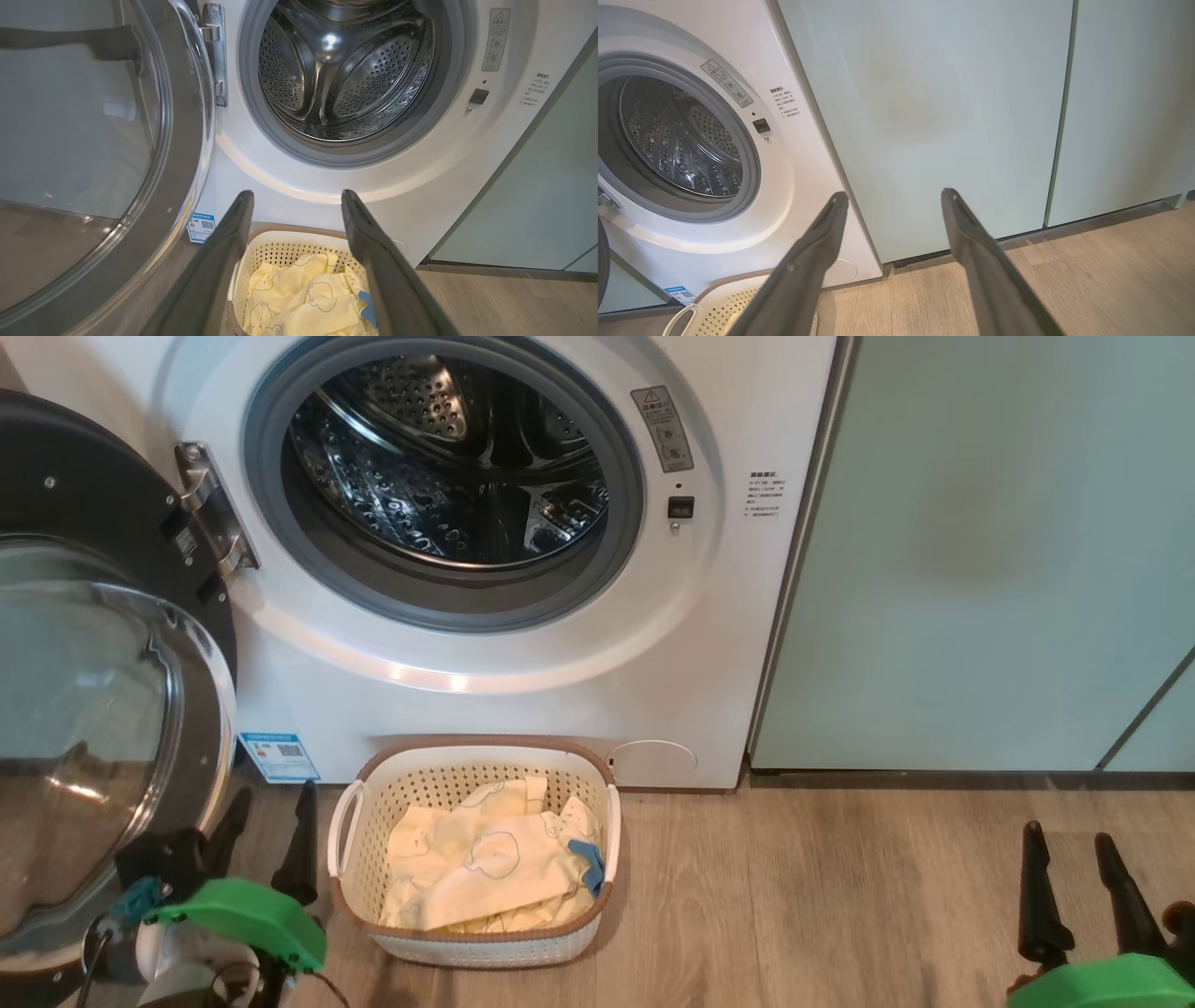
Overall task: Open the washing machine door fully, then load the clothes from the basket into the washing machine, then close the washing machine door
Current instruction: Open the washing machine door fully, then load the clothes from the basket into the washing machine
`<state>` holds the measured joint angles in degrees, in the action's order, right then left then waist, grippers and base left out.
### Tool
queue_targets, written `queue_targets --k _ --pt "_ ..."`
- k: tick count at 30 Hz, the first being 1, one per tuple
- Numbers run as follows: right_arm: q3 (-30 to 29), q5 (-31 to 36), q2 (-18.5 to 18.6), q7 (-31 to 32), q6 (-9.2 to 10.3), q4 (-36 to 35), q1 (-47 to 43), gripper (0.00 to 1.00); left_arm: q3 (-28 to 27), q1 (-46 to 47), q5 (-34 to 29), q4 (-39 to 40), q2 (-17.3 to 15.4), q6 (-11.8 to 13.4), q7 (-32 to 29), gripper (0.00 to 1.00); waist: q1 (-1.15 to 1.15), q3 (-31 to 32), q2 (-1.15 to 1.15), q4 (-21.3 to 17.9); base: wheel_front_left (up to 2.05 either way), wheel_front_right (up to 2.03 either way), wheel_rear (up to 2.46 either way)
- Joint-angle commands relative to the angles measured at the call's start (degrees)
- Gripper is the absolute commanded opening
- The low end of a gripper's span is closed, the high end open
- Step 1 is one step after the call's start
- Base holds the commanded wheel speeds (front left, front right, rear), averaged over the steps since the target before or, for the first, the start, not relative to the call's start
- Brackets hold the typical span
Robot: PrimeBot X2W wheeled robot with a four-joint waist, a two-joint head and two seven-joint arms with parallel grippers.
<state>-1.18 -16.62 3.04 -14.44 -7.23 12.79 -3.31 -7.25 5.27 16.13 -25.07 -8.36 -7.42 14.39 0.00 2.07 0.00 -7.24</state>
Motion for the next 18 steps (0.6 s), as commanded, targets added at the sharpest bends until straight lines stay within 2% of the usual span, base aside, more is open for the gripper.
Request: queue_targets --k 1,11,18 --pt "1.35 0.24 0.54 -0.56 -0.25 -1.52 1.93 1.0 -1.98 3.78 -0.52 1.42 -1.74 -0.04 0.61 1.0 0.0 -0.03 0.0 0.04 0.0 0.0 0.0" --pt "1.6 0.15 0.39 -0.56 -0.25 -1.19 1.94 1.0 -0.71 4.11 -0.77 0.89 -2.34 -0.06 0.61 1.0 0.0 0.0 0.0 0.04 0.07 -0.06 0.0" --pt "1.81 0.17 0.36 -0.56 -0.25 -1.14 1.9 1.0 1.01 4.0 0.77 1.15 -2.98 -0.06 0.61 1.0 0.0 -0.06 0.0 0.02 0.94 -0.86 -0.08"
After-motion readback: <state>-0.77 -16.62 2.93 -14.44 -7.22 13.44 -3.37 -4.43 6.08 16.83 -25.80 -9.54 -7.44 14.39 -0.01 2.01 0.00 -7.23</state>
